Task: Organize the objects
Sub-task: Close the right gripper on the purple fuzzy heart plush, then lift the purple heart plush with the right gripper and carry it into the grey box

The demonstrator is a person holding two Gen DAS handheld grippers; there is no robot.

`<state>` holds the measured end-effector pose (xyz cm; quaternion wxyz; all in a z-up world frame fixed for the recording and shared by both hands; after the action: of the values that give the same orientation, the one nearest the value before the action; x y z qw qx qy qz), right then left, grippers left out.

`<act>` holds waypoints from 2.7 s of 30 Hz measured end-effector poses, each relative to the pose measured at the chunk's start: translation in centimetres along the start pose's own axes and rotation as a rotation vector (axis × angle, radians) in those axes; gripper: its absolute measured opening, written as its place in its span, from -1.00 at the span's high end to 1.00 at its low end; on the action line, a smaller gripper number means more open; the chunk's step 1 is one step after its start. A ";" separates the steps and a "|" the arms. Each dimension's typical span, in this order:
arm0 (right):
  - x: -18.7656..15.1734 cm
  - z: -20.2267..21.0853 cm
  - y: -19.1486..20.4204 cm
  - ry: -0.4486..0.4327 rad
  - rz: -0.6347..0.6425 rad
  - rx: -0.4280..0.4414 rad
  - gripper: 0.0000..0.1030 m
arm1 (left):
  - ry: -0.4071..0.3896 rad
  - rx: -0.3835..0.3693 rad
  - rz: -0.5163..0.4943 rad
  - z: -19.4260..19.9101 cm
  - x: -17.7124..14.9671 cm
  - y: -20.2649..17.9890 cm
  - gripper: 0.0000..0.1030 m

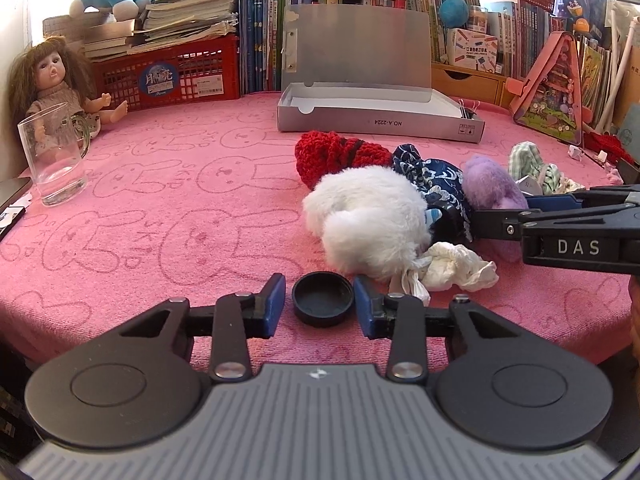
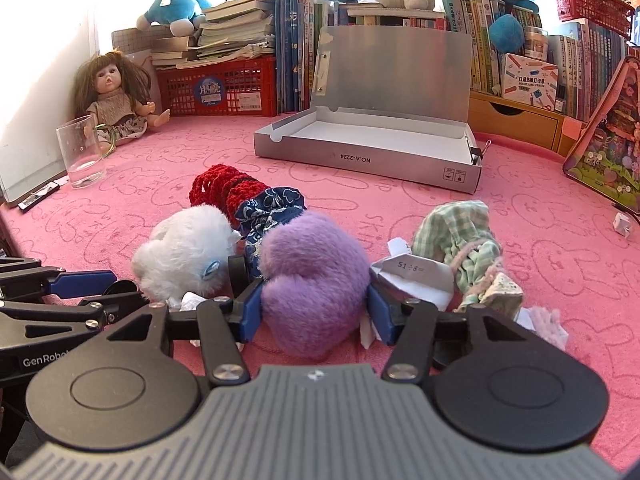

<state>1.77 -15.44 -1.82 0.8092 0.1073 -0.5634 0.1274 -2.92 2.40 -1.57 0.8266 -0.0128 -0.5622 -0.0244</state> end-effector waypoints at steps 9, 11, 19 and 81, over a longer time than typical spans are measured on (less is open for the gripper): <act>0.9 0.8 -0.1 -0.038 -0.005 0.000 0.01 | -0.001 0.009 0.022 -0.1 0.4 0.3 0.27; 1.2 1.1 -0.1 -0.052 -0.001 -0.002 0.09 | -0.016 0.015 0.025 0.1 0.7 0.5 0.27; 1.9 0.7 -0.3 -0.039 0.010 -0.002 0.04 | -0.039 0.018 0.034 -0.1 2.0 0.8 0.27; 3.1 0.0 -2.5 0.019 -0.100 0.130 0.22 | -0.068 0.055 0.039 -1.1 2.3 1.6 0.27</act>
<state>3.61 -17.56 0.98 0.8114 0.1865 -0.5400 0.1240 -0.98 3.85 0.22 0.8072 -0.0018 -0.5902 0.0074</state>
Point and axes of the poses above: each gripper's, at about its wrist camera, not at the fingertips, and z roughly against the way its jaws point, y to its left, x to its top, the point moved 1 cm from there along -z, roughly the way its jaws point, and after that the axes turned 13 degrees about -y, right-handed, at the moved point
